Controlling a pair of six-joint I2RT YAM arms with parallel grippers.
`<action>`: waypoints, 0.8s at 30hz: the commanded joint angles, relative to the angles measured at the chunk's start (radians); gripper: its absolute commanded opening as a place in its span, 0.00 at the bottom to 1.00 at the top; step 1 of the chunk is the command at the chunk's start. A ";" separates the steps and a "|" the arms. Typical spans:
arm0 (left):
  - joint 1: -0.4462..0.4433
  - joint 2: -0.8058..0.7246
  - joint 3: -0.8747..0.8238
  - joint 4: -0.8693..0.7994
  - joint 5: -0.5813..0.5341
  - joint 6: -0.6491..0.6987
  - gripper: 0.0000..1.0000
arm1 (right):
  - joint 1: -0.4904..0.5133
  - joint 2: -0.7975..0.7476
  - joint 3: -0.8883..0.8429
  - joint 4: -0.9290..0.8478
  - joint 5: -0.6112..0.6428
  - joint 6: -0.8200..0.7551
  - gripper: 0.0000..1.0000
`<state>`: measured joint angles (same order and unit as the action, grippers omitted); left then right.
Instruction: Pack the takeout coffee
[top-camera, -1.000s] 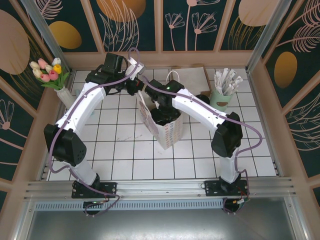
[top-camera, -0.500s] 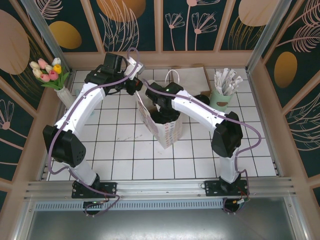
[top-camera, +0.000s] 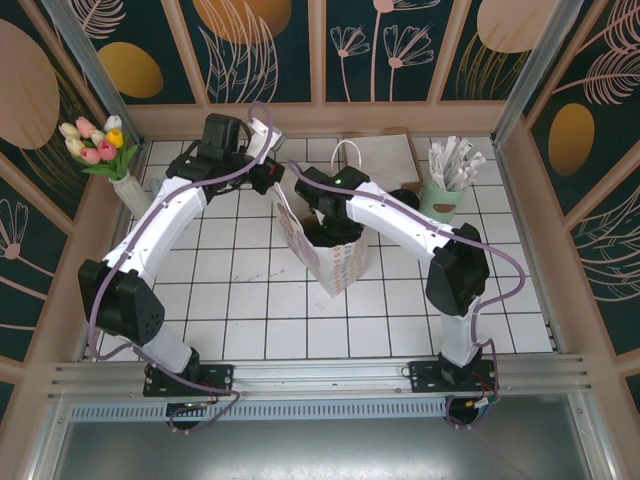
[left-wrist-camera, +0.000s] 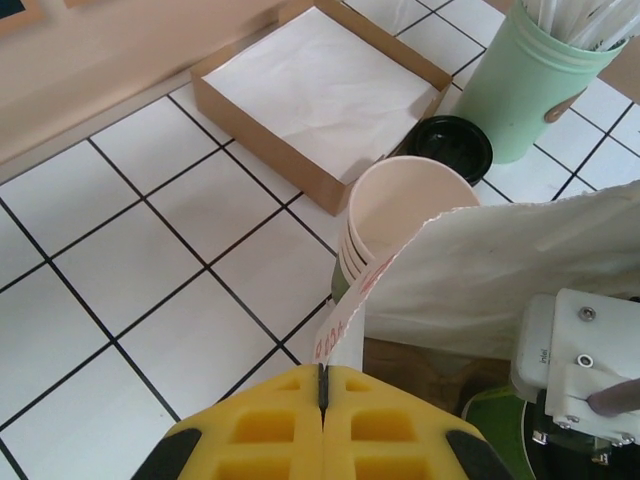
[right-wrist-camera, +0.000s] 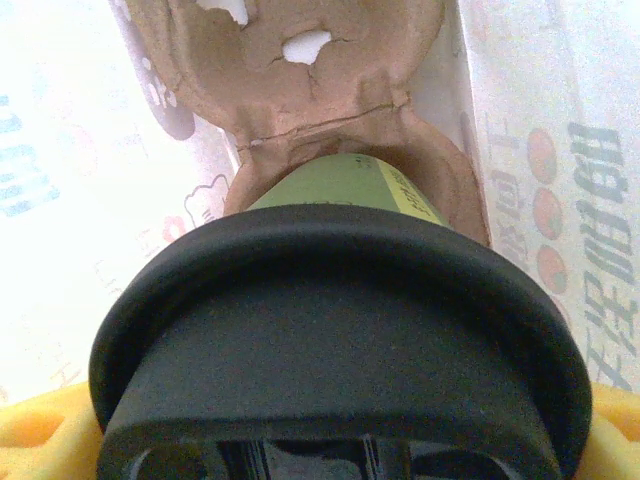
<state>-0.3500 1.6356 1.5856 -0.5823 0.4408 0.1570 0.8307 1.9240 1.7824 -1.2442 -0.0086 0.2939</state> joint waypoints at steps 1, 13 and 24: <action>0.003 0.067 0.101 -0.119 0.012 0.048 0.00 | -0.007 -0.043 -0.011 -0.017 -0.008 -0.002 0.72; 0.003 0.059 0.076 -0.060 0.009 0.041 0.00 | -0.012 -0.033 -0.001 -0.027 -0.011 -0.008 0.72; 0.003 0.053 0.114 -0.094 0.038 0.055 0.00 | -0.015 0.005 0.045 -0.089 -0.006 0.001 0.71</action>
<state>-0.3500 1.6897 1.6680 -0.6559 0.4706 0.1905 0.8246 1.9232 1.7897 -1.2682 -0.0090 0.2939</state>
